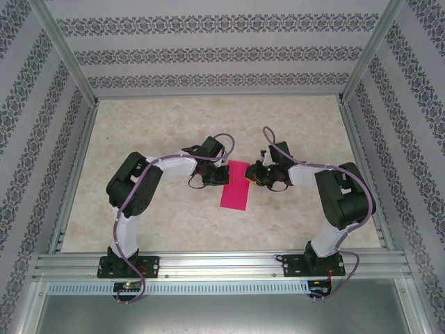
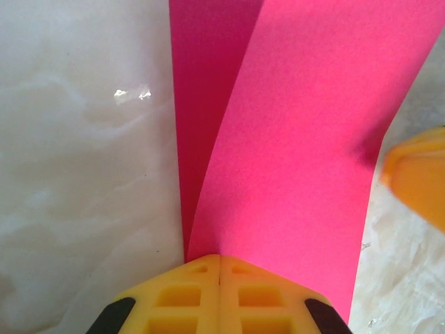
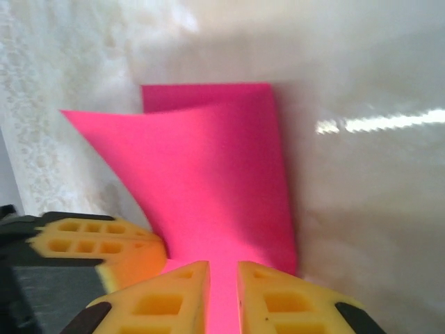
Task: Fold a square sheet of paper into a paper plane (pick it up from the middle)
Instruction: Fold the square sheet of paper in half at the center of the table.
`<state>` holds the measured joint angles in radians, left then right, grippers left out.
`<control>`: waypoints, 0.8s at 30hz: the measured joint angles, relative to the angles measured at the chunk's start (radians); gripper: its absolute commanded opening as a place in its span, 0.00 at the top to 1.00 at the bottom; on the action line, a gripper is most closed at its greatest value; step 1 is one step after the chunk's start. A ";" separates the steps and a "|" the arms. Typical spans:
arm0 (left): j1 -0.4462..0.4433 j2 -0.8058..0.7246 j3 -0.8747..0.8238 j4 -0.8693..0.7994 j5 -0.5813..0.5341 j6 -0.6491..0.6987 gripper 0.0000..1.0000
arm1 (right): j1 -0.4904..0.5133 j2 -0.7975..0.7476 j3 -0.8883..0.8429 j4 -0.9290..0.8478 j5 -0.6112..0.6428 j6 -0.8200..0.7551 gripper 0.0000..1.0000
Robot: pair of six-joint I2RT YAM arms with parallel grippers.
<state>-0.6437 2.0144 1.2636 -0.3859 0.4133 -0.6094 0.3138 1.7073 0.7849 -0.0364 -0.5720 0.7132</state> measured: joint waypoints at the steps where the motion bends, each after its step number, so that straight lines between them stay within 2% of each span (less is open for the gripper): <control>1: 0.000 0.000 0.000 0.000 0.000 0.000 1.00 | 0.000 -0.002 0.020 -0.011 0.002 -0.006 0.82; 6: 0.000 0.000 0.000 0.000 0.000 0.000 1.00 | 0.000 0.018 0.082 -0.020 0.013 -0.015 0.82; 13: 0.000 0.000 0.000 0.000 0.000 0.003 1.00 | -0.003 0.122 0.093 -0.027 0.036 -0.012 0.82; 24: 0.000 0.000 0.000 0.000 0.000 0.007 1.00 | -0.007 0.084 0.164 -0.102 0.056 -0.006 0.82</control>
<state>-0.6437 2.0148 1.2640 -0.3862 0.4137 -0.6022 0.3065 1.7912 0.9485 -0.1387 -0.5163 0.7074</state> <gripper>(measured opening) 0.068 0.184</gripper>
